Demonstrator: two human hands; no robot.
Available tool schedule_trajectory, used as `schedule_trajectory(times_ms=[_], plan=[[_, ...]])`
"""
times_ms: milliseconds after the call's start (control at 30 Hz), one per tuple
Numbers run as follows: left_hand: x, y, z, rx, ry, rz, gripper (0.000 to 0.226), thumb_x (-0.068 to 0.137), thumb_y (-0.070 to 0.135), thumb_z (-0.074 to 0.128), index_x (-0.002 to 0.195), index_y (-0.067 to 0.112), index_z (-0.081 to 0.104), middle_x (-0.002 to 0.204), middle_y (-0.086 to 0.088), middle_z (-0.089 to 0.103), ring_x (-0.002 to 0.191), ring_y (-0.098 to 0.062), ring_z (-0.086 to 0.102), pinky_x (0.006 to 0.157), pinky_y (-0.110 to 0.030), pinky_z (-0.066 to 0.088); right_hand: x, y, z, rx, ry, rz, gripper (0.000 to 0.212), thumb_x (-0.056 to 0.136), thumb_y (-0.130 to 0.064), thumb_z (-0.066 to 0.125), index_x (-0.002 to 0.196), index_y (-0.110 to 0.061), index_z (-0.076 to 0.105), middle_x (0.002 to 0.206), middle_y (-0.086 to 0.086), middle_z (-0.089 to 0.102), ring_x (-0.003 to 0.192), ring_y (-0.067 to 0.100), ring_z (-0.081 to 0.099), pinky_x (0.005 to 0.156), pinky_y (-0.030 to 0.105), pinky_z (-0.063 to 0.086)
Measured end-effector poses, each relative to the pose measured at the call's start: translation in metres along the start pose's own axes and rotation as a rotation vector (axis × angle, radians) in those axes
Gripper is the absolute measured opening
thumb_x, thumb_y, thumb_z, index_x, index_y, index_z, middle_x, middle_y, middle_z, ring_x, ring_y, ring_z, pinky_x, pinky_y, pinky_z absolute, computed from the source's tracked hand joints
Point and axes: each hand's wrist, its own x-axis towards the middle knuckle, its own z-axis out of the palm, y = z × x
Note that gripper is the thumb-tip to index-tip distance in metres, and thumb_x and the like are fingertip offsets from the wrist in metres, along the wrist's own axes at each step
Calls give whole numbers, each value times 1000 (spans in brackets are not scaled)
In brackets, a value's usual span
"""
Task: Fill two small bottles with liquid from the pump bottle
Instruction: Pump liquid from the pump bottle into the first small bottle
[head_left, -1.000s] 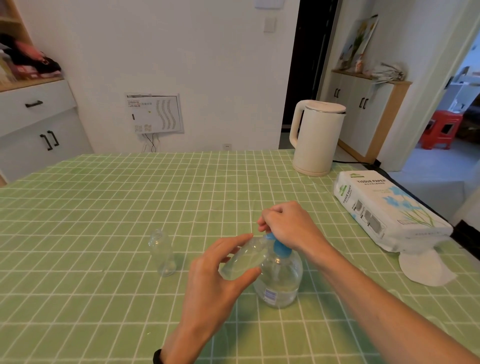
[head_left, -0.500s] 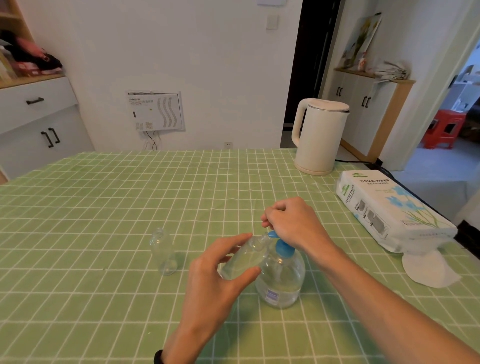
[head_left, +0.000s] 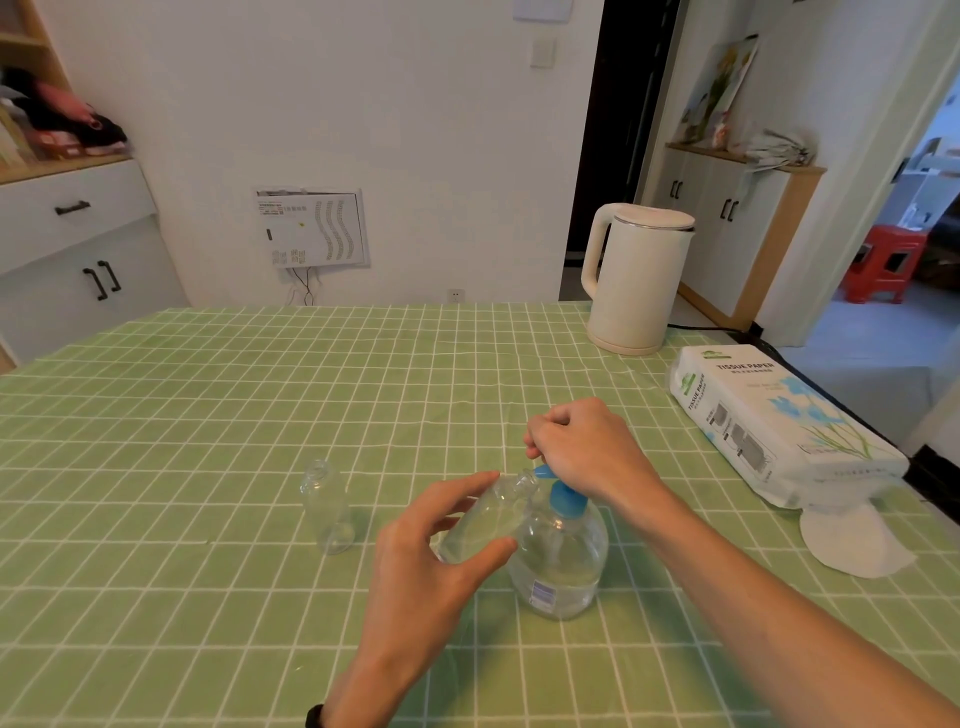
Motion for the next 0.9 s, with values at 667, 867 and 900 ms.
schedule_trajectory(times_ms=[667,867,900], plan=[[0,-7,3,-111,2,-59,56,74,14,92,122,37,73,116,23,76,109,-3,71,91,-11,51,1,2,2,47,3,7,39,98,-27,56,107,4,78,108,20,81,109,42,75,99,61,61],[4,-16,2,-268,11,-127,53,83,-1,83,125,26,69,121,14,77,113,-8,73,96,-21,56,1,3,2,77,-8,9,38,98,-25,57,106,5,79,105,21,81,107,41,76,100,59,61],[6,-19,2,-287,22,-133,51,85,-4,80,126,24,68,122,12,76,114,-9,72,97,-23,57,1,3,2,86,-7,11,37,98,-24,57,105,6,79,102,20,82,105,40,77,100,58,61]])
